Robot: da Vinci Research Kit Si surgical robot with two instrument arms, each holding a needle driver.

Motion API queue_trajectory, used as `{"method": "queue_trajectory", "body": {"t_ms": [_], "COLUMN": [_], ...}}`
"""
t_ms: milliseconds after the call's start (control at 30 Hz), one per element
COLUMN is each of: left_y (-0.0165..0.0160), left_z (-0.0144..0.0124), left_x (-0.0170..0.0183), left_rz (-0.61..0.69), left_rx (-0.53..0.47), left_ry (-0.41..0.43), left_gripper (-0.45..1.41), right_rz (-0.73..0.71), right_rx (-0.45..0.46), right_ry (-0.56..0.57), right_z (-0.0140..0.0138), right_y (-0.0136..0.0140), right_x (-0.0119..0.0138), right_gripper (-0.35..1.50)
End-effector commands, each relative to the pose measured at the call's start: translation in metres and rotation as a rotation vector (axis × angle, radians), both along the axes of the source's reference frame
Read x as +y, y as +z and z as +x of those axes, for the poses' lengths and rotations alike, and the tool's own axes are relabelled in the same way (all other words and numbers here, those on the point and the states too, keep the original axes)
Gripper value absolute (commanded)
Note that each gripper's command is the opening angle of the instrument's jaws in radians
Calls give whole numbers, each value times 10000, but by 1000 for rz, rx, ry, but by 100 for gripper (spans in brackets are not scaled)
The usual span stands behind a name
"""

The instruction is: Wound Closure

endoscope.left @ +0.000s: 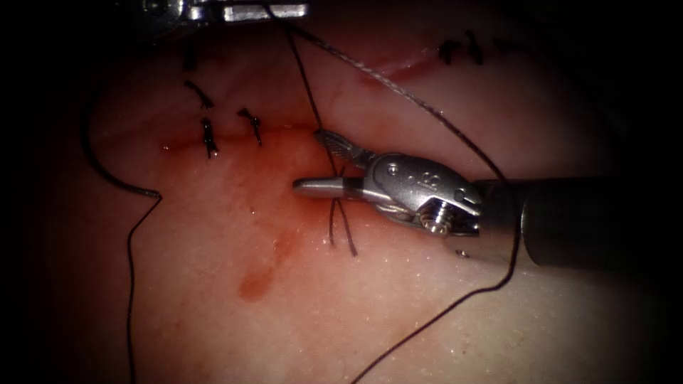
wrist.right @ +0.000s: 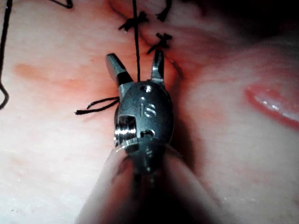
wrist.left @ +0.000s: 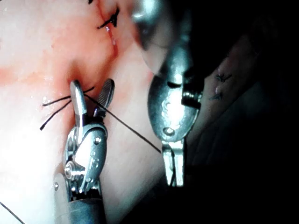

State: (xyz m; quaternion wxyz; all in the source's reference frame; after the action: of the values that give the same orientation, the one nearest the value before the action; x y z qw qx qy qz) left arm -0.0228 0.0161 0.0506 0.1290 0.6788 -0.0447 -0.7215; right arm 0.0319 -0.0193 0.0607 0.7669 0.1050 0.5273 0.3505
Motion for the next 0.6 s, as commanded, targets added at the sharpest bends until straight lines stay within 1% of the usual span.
{"method": "queue_trajectory", "body": {"t_ms": [33,300,400,567,600], "left_y": [4,1,1,1,1], "left_z": [-7,-10,-10,-11,-11], "left_x": [6,1,0,-1,-1], "left_rz": [-3,-6,-7,-8,-8], "left_rx": [-2,4,4,1,1], "left_ry": [-1,6,7,9,9], "left_gripper": [-45,-45,-45,-45,-45], "right_rz": [-4,-7,-6,-10,-10], "right_rx": [11,15,13,8,8], "right_ry": [-6,-6,-2,3,3], "right_z": [17,34,38,41,41], "right_y": [3,8,9,10,10], "right_x": [3,9,12,16,16], "right_gripper": [131,130,124,109,109]}}
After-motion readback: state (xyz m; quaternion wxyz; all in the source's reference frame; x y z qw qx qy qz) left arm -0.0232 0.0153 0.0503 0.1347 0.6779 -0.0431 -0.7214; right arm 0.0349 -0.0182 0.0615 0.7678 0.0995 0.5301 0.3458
